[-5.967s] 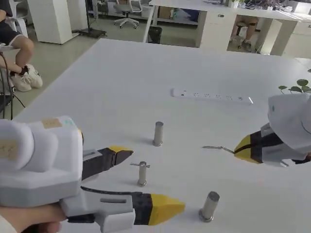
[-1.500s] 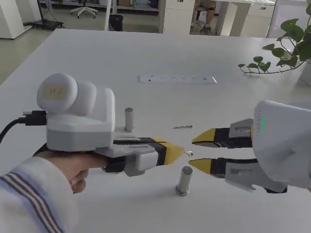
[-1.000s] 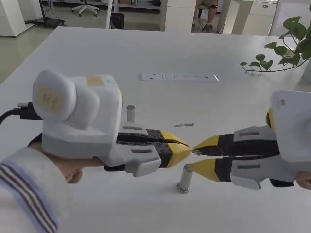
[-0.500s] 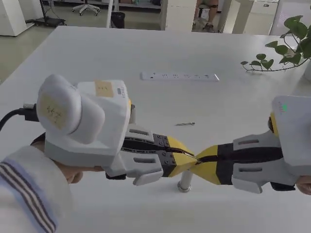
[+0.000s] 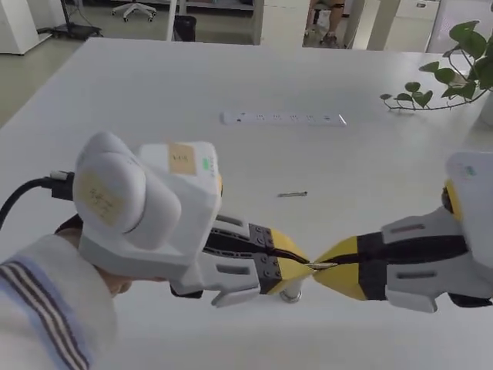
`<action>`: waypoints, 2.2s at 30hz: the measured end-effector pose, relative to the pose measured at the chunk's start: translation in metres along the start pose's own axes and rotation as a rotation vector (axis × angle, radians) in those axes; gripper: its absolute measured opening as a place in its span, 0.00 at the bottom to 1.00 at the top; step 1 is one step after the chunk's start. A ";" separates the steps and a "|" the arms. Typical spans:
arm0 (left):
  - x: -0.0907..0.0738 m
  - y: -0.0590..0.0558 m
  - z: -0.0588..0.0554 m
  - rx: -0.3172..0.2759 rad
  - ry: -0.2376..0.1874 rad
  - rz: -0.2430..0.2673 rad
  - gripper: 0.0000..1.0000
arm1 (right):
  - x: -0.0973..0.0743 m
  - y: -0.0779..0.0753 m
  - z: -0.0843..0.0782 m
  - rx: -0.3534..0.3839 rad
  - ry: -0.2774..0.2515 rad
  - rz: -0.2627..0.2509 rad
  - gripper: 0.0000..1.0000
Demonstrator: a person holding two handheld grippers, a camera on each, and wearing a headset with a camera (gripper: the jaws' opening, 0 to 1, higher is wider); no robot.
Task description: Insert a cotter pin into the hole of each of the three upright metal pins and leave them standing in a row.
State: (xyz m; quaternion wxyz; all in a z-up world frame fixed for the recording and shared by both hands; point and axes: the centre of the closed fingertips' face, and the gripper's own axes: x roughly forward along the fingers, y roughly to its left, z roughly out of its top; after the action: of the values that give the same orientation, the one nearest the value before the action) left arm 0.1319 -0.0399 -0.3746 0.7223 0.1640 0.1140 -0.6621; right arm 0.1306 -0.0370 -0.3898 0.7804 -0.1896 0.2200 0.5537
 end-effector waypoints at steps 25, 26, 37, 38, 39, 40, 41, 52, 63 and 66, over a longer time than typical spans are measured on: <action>0.013 0.027 -0.032 -0.067 0.103 0.088 0.21 | -0.006 -0.028 -0.035 -0.017 0.070 -0.045 0.00; 0.014 0.029 -0.032 -0.072 0.104 0.087 0.22 | -0.007 -0.031 -0.039 -0.011 0.075 -0.051 0.00; 0.025 0.041 -0.037 -0.091 0.130 0.076 0.19 | -0.005 -0.036 -0.055 0.024 0.087 -0.060 0.00; 0.026 0.042 -0.037 -0.090 0.133 0.074 0.19 | -0.005 -0.036 -0.055 0.027 0.087 -0.060 0.00; 0.027 0.043 -0.038 -0.091 0.135 0.071 0.19 | -0.005 -0.036 -0.056 0.030 0.088 -0.060 0.00; 0.029 0.043 -0.038 -0.092 0.138 0.066 0.19 | -0.005 -0.037 -0.057 0.033 0.090 -0.062 0.00; 0.030 0.044 -0.039 -0.092 0.141 0.063 0.19 | -0.005 -0.038 -0.058 0.035 0.091 -0.061 0.00; 0.041 0.042 -0.051 -0.084 0.196 0.022 0.17 | -0.001 -0.040 -0.064 0.060 0.087 -0.048 0.00; 0.042 0.044 -0.051 -0.087 0.214 0.026 0.10 | 0.006 -0.039 -0.063 0.062 0.084 -0.034 0.00; 0.041 0.044 -0.052 -0.084 0.223 0.031 0.10 | 0.007 -0.038 -0.064 0.054 0.093 -0.028 0.00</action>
State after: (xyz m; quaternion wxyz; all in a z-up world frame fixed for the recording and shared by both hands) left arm 0.1820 -0.0549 -0.4342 0.7216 0.2077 0.2187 -0.6232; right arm 0.1603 -0.0783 -0.4450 0.7819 -0.1973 0.2682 0.5271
